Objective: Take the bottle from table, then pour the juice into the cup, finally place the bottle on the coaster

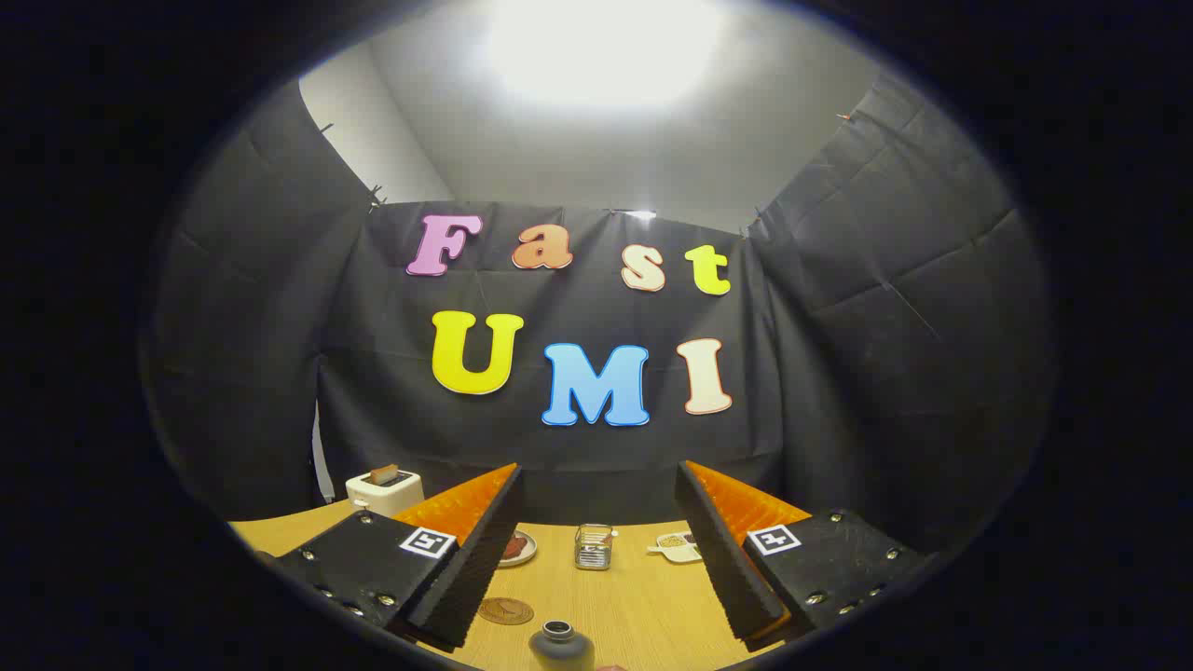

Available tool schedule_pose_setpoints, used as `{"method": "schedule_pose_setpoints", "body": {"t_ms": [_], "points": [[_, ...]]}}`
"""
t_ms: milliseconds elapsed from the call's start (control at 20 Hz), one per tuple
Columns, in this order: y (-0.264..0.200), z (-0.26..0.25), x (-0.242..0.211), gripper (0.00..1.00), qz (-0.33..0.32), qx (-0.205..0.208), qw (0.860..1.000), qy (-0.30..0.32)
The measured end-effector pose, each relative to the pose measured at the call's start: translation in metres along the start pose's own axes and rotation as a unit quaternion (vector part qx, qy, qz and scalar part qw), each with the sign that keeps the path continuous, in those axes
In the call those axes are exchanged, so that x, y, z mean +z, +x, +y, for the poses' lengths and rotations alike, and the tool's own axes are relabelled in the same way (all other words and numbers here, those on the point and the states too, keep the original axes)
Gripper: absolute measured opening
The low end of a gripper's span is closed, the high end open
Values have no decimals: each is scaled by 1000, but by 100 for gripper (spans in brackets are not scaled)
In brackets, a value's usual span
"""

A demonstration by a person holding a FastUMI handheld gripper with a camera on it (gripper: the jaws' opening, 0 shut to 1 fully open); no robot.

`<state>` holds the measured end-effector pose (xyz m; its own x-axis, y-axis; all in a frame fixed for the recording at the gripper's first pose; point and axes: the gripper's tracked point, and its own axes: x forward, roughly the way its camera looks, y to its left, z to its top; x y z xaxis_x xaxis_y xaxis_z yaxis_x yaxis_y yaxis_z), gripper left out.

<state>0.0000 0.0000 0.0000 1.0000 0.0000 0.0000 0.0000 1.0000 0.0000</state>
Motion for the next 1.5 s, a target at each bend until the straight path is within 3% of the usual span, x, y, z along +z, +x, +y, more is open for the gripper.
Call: {"method": "schedule_pose_setpoints", "body": {"t_ms": [1100,1500], "points": [[-8,18,-4,98,-18,30,999,18],[-10,31,-46,98,3,48,999,23]]}}
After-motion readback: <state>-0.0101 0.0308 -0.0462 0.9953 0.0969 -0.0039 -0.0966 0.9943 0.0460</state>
